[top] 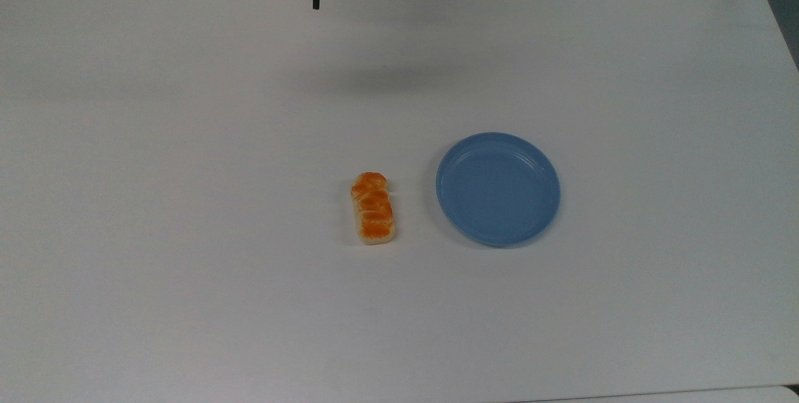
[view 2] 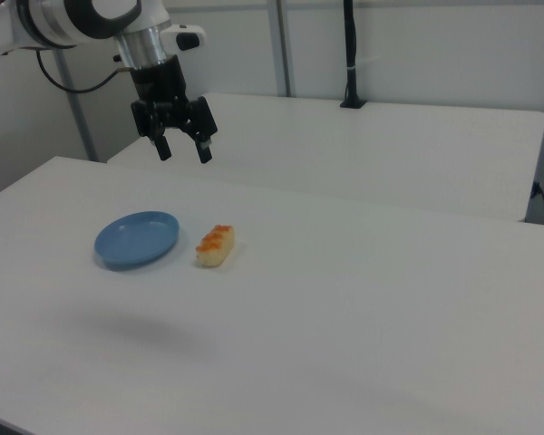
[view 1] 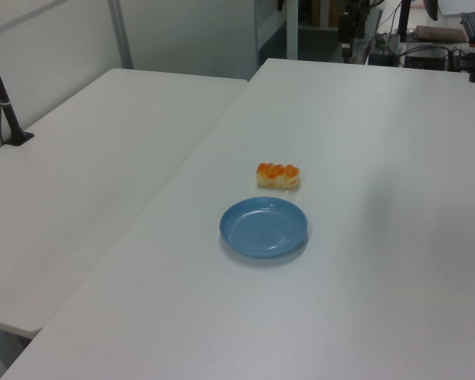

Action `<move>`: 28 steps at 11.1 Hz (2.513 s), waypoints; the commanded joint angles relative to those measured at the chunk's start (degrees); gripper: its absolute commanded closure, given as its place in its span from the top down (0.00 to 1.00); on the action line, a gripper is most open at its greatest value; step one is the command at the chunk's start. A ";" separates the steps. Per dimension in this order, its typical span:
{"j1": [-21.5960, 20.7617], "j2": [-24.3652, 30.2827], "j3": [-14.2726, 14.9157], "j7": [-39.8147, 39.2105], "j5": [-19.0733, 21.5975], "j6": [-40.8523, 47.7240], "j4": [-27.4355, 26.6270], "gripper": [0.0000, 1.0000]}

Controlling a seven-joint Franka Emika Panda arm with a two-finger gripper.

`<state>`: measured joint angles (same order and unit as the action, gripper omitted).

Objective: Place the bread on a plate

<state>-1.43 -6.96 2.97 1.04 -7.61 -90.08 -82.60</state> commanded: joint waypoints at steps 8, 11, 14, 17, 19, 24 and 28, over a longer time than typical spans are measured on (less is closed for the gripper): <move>1.25 1.25 0.28 -1.21 3.74 -0.62 -1.69 1.00; 1.25 0.72 0.28 -1.21 3.83 -1.76 -1.69 1.00; 1.16 0.02 0.28 -1.13 4.79 -4.22 -1.69 1.00; 0.90 -2.09 0.19 -1.13 4.88 -8.68 -1.69 1.00; 0.73 -4.72 -0.16 -1.21 4.88 -12.11 -1.60 1.00; -4.62 -16.66 -0.34 -0.25 4.53 -23.01 -1.60 1.00; -7.09 -22.83 -0.34 5.55 4.36 -30.58 -1.52 1.00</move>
<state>-7.37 -28.13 2.13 4.00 -3.66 -117.80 -83.83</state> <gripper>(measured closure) 0.000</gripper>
